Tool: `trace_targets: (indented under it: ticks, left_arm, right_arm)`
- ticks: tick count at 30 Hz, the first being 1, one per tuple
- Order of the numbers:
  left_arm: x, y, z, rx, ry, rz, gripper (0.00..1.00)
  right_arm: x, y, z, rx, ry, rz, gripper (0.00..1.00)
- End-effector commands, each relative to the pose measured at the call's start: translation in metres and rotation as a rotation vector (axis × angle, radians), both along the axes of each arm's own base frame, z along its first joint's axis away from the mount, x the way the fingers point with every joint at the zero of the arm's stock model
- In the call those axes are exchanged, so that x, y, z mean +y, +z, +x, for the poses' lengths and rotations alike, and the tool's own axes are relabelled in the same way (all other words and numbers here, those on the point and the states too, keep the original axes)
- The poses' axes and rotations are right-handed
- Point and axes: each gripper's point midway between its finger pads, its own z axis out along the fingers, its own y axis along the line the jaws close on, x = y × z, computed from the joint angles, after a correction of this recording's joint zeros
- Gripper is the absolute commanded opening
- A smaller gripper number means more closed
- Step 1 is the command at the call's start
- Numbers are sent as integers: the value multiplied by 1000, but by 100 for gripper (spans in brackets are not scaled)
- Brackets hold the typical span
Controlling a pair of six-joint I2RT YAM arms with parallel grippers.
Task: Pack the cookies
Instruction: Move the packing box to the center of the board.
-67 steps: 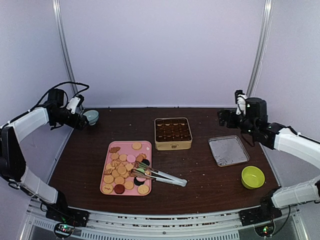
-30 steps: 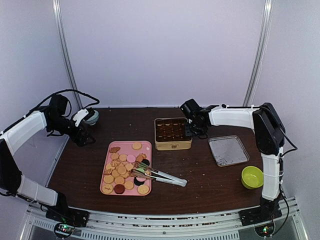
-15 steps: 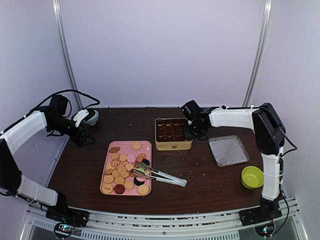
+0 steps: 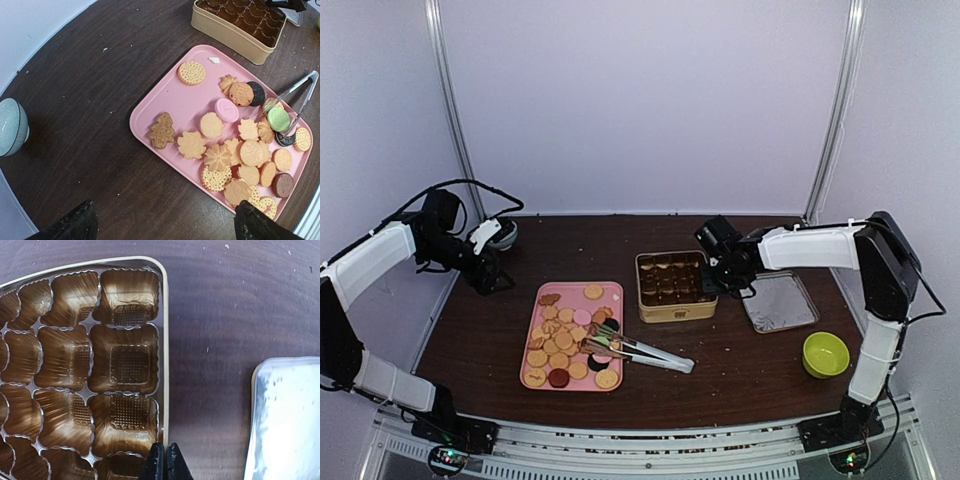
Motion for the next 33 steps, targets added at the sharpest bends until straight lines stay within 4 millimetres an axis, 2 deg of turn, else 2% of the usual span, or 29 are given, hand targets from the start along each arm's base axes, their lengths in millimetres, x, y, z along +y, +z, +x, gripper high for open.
trace_targets:
  ticks: [1,5,11,12,16,19,20,22,24,25,26,29,31,33]
  left_arm:
    - [-6,3,-2,-5,-25,-15,98]
    - [-8,3,-2,-3,-32,-19,98]
    - [-13,2,-2,3,-47,-30,98]
    - [-13,2,-3,1,-51,-30,98]
    - [-15,-1,-4,5,-61,-24,98]
    - [-15,-3,-6,9,-65,-15,98]
    - [-15,-4,-9,17,-70,-14,98]
    - [-16,-5,-12,25,-80,-13,98]
    - [-16,-4,-16,28,-93,-11,98]
    - [-17,-5,-19,31,-100,-9,98]
    - [-18,-4,-20,31,-107,-8,98]
    - [-19,-2,-25,30,-122,-7,98]
    - [-20,-1,-26,24,-127,-6,98]
    - [-21,2,-27,13,-128,-8,98]
  right_arm:
    - [6,-3,-33,44,35,12,2]
    - [12,-8,-57,57,27,32,0]
    - [25,3,-85,22,15,49,0]
    - [26,3,-89,25,16,46,3]
    - [23,12,-91,-6,2,13,35]
    - [15,38,-85,-81,-21,-6,65]
    - [14,48,-85,-108,-17,-6,70]
    - [18,69,-86,-174,9,13,72]
    - [38,87,-93,-225,100,62,71]
    - [53,95,-100,-246,171,95,70]
    - [77,98,-116,-244,293,128,69]
    - [135,94,-157,-187,572,229,63]
    - [160,82,-181,-131,705,263,59]
    - [177,72,-197,-84,792,297,55]
